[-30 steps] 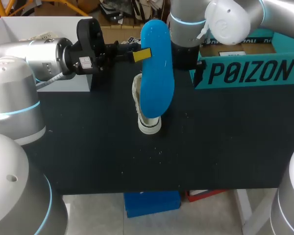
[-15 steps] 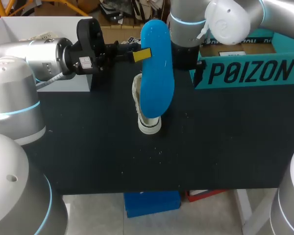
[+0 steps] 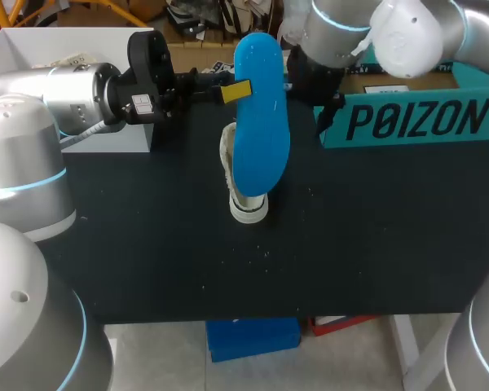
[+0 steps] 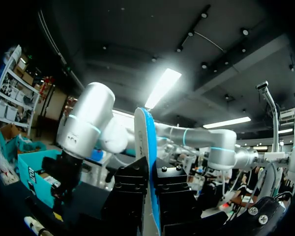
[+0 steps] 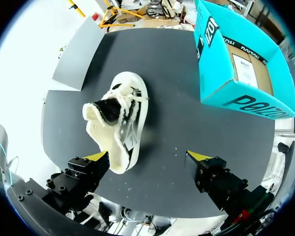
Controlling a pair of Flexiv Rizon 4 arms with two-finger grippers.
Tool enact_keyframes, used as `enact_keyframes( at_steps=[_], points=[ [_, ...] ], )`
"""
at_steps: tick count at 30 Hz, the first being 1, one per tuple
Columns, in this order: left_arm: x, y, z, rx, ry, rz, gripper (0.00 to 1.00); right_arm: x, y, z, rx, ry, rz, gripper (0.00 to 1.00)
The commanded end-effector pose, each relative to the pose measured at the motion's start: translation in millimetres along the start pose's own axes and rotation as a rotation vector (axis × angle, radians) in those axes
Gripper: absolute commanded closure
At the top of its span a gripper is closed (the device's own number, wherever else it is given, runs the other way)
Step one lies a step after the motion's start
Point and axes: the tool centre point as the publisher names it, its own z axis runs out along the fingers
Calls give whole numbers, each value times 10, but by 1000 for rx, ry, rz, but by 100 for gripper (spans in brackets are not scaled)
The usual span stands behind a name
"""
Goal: Take the shoe out of the shoebox, open the shoe tongue, remove and reinsert the insole, then place the shoe into the shoebox
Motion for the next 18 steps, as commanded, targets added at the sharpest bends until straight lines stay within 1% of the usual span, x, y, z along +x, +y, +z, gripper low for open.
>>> enact_keyframes(
  at_steps=[1,11,13,15,16,18],
  points=[
    [1,13,17,1,-5,2,100,-167,-143,-70,-199,546,-10,0],
    [1,13,17,1,-5,2,100,-167,-143,-70,-199,546,-10,0],
    [1,13,17,1,-5,2,100,-179,-146,-56,-195,670,24,0],
    [1,13,17,1,-5,2,100,-165,-144,-73,-197,771,46,0],
    [1,13,17,1,-5,2,100,-155,-141,-82,-198,812,51,0],
    [1,13,17,1,-5,2,100,-145,-128,-97,-198,840,51,0]
  ],
)
